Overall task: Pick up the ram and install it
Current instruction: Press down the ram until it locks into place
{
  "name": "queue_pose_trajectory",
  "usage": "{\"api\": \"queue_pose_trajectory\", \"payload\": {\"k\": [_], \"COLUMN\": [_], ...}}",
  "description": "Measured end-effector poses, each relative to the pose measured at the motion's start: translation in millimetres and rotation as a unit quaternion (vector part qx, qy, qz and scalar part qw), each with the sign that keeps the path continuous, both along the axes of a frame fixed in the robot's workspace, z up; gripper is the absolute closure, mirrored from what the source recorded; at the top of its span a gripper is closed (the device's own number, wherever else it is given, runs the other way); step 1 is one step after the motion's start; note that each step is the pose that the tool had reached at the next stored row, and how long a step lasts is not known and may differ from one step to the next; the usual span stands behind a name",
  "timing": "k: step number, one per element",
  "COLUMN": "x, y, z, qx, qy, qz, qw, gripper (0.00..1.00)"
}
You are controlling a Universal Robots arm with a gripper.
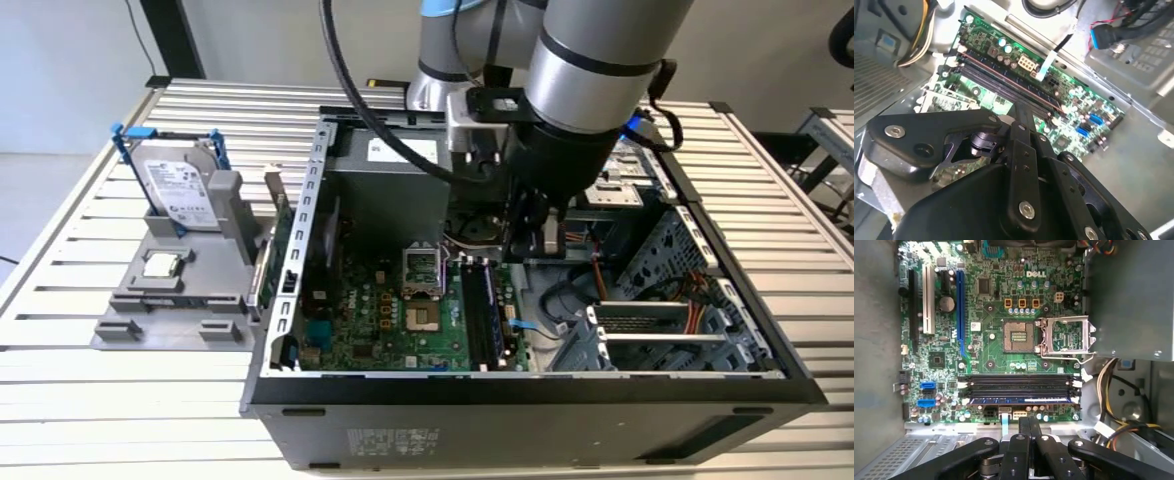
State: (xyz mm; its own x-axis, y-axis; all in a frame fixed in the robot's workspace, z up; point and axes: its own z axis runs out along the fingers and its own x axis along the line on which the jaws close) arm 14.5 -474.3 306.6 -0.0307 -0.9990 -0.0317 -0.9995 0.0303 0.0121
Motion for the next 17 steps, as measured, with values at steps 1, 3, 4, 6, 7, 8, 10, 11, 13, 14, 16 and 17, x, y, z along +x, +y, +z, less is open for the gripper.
{"api": "queue_pose_trajectory", "payload": {"k": [1,3,4,6,7,8,10,11,13,14,16,17], "x": [0.0,0.1,0.0,0.0,0.0,0.0,0.0,0.0,0.0,0.0,0.0,0.0], "y": [0.0,0.0,0.0,0.0,0.0,0.0,0.0,0.0,0.0,0.0,0.0,0.0], "z": [4.5,13.5,18.2,27.4,31.9,36.5,45.0,46.7,46.6,46.6,46.6,46.6], "qx": [0.0,0.0,-0.0001,-0.0001,-0.0001,0.0,-0.0002,-0.0003,-0.0003,-0.0003,-0.0003,-0.0004], "qy": [0.0,0.0,0.0,0.0,0.0,0.0,0.0,0.0,0.0,0.0,0.0,0.0001], "qz": [0.0,0.0,0.0,0.0,0.0,0.0,0.0,0.0,0.0,0.0,0.0,0.0], "qw": [1.0,1.0,1.0,1.0,1.0,1.0,1.0,1.0,1.0,1.0,1.0,1.0], "gripper": [1.0,1.0,1.0,1.0,1.0,1.0,1.0,1.0,1.0,1.0,1.0,1.0]}}
